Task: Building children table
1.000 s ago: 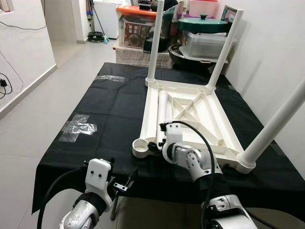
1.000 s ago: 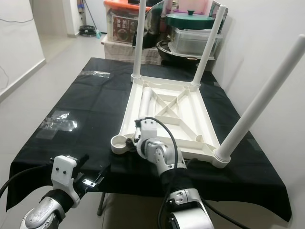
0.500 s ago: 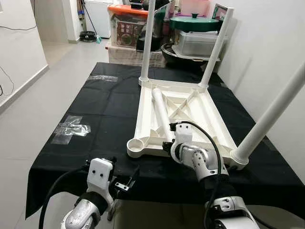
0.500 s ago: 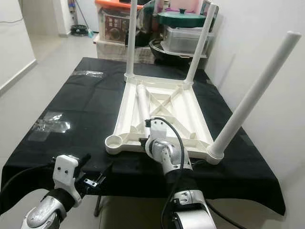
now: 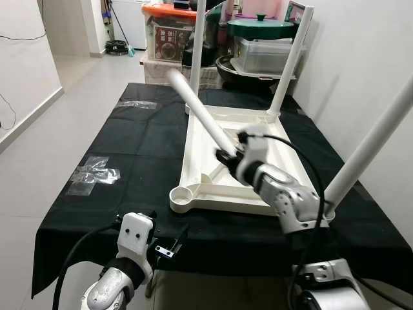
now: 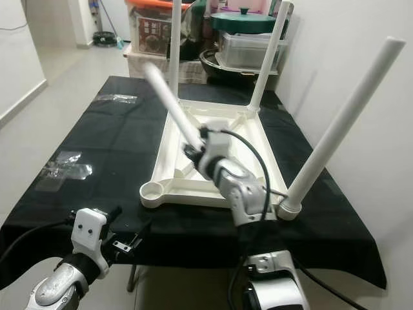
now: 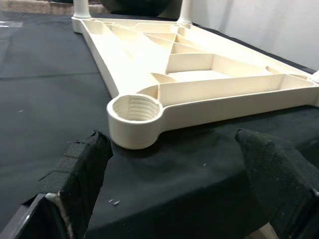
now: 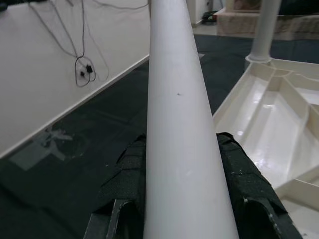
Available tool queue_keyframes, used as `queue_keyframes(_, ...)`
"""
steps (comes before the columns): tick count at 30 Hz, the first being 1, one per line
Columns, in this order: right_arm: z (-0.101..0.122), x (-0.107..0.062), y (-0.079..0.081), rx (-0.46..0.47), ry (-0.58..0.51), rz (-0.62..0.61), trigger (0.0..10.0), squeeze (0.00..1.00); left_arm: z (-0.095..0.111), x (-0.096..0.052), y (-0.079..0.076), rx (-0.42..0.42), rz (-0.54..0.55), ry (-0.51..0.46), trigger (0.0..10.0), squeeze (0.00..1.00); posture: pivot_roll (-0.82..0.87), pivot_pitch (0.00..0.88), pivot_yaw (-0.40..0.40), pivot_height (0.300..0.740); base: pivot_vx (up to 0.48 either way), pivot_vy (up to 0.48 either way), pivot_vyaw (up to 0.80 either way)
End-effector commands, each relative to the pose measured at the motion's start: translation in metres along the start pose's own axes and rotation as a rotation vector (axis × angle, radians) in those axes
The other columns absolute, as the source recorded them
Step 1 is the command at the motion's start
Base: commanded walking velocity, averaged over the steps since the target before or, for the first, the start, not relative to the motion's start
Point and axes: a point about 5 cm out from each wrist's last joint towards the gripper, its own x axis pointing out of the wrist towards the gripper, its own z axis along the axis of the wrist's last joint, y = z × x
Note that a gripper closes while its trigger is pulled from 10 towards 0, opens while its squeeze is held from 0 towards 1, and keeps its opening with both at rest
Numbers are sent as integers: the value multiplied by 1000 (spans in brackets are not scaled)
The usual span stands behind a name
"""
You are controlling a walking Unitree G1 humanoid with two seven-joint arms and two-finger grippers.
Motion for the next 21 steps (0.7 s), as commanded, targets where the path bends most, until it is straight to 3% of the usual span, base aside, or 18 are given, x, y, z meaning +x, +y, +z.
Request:
queue_keyframes(1,3,-2,-4,-12,-18,1,0,0,-3,0,0,17,-14,19,10000,0,54,0,-108,740,0,0,0)
queue_keyframes(2,20,-7,-17,-51,-87,1,0,0,1,0,4,49,-15,13,10000,0,58,0,-108,740,0,0,0)
queue_keyframes(3,20,-7,-17,-51,-87,1,0,0,1,0,4,49,-15,13,10000,0,58,0,-108,740,0,0,0)
queue_keyframes(5,43,-16,-27,-138,-182,53,0,0,12,-3,11,101,-25,-7,10000,0,63,0,-104,740,0,0,0)
queue_keyframes(6,43,-16,-27,-138,-182,53,0,0,12,-3,11,101,-25,-7,10000,0,63,0,-104,740,0,0,0)
queue_keyframes(7,45,-20,-25,-205,-181,130,0,0,21,-7,20,154,-44,-13,10000,0,70,0,-106,740,0,0,0)
queue_keyframes(9,45,-20,-25,-205,-181,130,0,0,21,-7,20,154,-44,-13,10000,0,70,0,-106,740,0,0,0)
queue_keyframes(11,38,-26,-17,-301,-137,280,0,0,43,-16,43,297,-82,-13,10000,0,78,0,-104,740,0,0,0)
queue_keyframes(12,38,-26,-17,-301,-137,280,0,0,43,-16,43,297,-82,-13,10000,0,78,0,-104,740,0,0,0)
queue_keyframes(13,36,-30,-14,-350,-119,360,0,0,58,-21,57,416,-92,-8,10000,0,77,0,-102,740,0,0,0)
queue_keyframes(14,36,-30,-14,-350,-119,360,0,0,58,-21,57,416,-92,-8,10000,0,77,0,-102,740,0,0,0)
queue_keyframes(16,35,-38,-10,-416,-95,475,0,0,86,-29,80,585,-92,3,10000,0,80,0,-102,740,0,0,0)
queue_keyframes(17,35,-38,-10,-416,-95,475,0,0,86,-29,80,585,-92,3,10000,0,80,0,-102,740,0,0,0)
queue_keyframes(19,35,-44,-6,-466,-75,562,0,0,112,-36,99,719,-104,29,10000,0,82,0,-96,740,0,0,0)
queue_keyframes(20,35,-44,-6,-466,-75,562,0,0,112,-36,99,719,-104,29,10000,0,82,0,-96,740,0,0,0)
queue_keyframes(21,34,-45,-3,-503,-63,604,0,0,123,-39,105,787,-135,56,10000,0,82,0,-94,740,0,0,0)
